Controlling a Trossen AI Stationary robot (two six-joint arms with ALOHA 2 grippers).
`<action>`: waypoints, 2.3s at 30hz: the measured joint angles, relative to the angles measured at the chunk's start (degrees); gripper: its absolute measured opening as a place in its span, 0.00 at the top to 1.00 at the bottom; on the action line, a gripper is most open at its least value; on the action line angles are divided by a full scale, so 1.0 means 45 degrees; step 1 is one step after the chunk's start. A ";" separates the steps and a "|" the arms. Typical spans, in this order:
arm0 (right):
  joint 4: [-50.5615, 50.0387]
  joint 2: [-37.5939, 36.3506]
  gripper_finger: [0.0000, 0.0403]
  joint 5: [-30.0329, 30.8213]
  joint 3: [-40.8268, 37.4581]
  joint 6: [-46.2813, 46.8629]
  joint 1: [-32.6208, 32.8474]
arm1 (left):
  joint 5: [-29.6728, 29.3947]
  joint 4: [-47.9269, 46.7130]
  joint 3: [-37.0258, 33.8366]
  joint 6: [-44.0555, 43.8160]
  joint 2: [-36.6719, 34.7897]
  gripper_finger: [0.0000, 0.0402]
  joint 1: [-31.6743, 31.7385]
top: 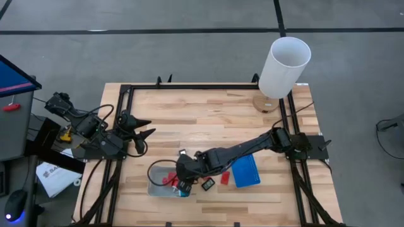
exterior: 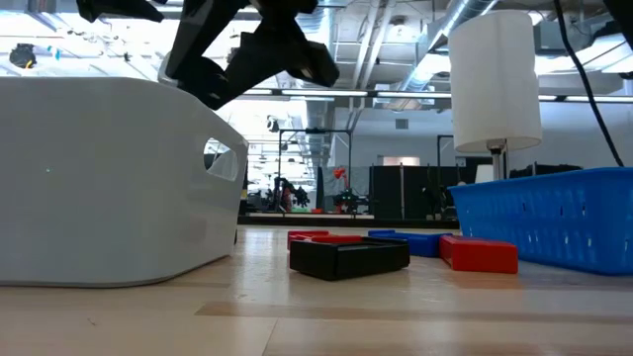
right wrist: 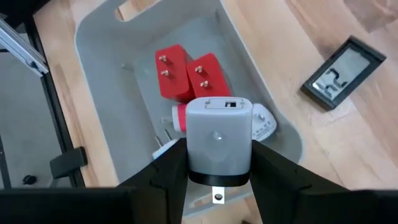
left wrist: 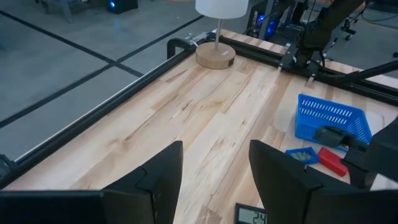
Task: Pick & Place Office items
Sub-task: Put the white charger adapter into the gray bin, then put the top black digital timer into the blue bin
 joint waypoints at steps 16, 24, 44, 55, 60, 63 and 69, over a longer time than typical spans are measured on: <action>0.1068 0.0178 0.65 -0.1226 -0.0032 -0.1531 -0.0014 | -0.0116 -0.0100 0.0000 0.0000 0.0000 0.55 0.0000; 0.1266 0.0155 0.65 -0.1321 -0.0482 -0.1847 0.0081 | -0.0106 -0.0100 0.0000 -0.0032 0.0000 0.55 0.0000; 0.0728 -0.0030 0.44 -0.0983 -0.0622 -0.0187 -0.0151 | -0.0060 -0.0100 0.0000 -0.0328 0.0000 0.55 0.0000; -0.5273 -0.2529 0.44 0.2196 -0.0617 0.0657 -0.0593 | 0.2569 -0.3655 -0.0005 -0.4714 0.0036 0.55 0.0002; -0.8085 -0.3730 0.45 0.3331 -0.0602 0.2296 -0.0600 | 0.4206 -0.4035 -0.0005 -0.7184 0.0245 0.55 0.0005; -0.9275 -0.4352 0.45 0.3680 -0.0607 0.3401 -0.0528 | 0.4988 -0.3016 -0.0005 -0.7663 0.0736 0.55 0.0026; -0.9579 -0.5526 0.45 0.4412 -0.0738 0.4820 0.0073 | 0.7426 0.0277 -0.0005 -0.7660 0.2764 0.50 0.1127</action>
